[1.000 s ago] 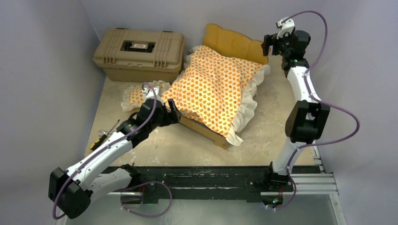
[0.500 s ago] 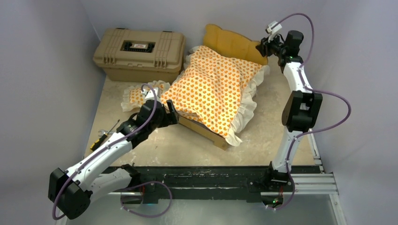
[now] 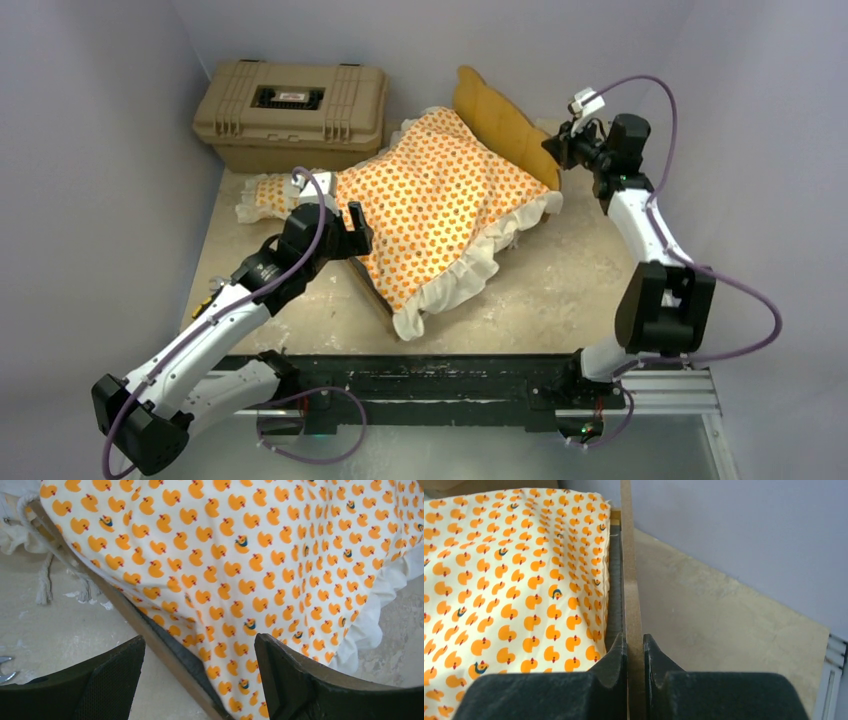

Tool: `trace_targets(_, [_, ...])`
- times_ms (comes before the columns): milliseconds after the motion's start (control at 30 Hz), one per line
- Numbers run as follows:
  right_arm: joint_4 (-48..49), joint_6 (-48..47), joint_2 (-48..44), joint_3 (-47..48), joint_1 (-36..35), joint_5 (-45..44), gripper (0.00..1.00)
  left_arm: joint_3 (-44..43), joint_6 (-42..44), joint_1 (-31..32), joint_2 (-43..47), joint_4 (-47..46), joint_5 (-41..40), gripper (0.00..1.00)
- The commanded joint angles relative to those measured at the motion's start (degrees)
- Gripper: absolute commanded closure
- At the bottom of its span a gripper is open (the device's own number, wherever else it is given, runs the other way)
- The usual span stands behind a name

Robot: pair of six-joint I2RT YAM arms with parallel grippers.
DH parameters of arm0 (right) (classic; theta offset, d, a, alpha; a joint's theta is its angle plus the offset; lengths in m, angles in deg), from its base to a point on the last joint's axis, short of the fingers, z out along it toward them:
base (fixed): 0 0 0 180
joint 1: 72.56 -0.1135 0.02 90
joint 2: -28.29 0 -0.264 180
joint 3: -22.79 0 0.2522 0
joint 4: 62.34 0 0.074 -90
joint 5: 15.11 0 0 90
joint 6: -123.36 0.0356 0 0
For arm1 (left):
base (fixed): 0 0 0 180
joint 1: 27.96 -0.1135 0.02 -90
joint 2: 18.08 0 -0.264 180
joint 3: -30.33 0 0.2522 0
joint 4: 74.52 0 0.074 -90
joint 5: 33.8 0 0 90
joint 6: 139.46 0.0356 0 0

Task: Set up the pet bed
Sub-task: Adjust the bed frame at the center of the board, then cross the ropes on the bed frame.

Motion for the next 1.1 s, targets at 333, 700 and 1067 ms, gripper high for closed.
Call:
trace_targets(333, [10.53, 24.04, -26.44, -26.42, -12.89, -15.04, 1.00, -7.75, 11.83, -0.16, -5.05, -3.63, 19.42, 0.21])
trace_targets(700, [1.20, 29.18, -30.46, -24.05, -18.46, -23.29, 0.63, -16.62, 14.96, 10.84, -22.01, -5.05, 20.19, 0.22])
trace_targets(1067, [-22.22, 36.42, -42.77, -19.42, -18.46, -37.56, 0.22, -28.49, 21.80, 24.59, -41.70, -4.03, 2.99, 0.22])
